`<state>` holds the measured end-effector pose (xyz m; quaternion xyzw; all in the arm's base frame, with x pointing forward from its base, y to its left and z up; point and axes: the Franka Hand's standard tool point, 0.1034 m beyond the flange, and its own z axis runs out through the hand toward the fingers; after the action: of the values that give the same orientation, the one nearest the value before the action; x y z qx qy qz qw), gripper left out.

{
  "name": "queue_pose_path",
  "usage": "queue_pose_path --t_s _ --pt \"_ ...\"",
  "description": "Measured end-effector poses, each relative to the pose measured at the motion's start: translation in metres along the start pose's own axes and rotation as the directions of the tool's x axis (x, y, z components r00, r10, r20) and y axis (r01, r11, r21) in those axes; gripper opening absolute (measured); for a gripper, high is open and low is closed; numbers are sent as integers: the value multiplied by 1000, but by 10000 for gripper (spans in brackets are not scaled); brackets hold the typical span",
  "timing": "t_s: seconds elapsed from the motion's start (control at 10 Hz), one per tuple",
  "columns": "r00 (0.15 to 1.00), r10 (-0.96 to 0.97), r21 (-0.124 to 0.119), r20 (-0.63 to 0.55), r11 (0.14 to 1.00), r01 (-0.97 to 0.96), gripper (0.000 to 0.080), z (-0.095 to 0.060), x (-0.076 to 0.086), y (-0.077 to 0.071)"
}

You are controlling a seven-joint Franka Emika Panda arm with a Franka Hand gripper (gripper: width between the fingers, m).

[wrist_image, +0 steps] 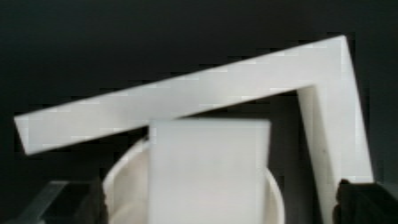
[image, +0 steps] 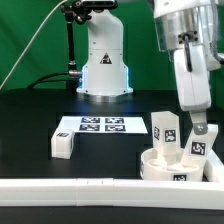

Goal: Assemble stool

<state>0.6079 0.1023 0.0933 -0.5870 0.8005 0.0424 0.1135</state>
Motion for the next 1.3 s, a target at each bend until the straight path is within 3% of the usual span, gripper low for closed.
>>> queue_pose_path --t_s 0.1,0.3,0.4,0.8,0.9,1.1,1.3 --pt "997 -75 18 -7 997 75 648 -10 17 -12" --pt "990 -138 31 -30 990 139 649 -12 42 -27" --pt "990 -139 21 -29 990 140 649 -9 42 -32" --pt "990 -141 22 -30 990 142 649 -7 41 -32" --pt "981 -192 15 -39 981 193 649 -6 44 -31" --pt "893 -444 -24 -78 896 444 649 -3 70 -30" --pt "861 -502 -37 -82 865 501 649 -1 82 -28"
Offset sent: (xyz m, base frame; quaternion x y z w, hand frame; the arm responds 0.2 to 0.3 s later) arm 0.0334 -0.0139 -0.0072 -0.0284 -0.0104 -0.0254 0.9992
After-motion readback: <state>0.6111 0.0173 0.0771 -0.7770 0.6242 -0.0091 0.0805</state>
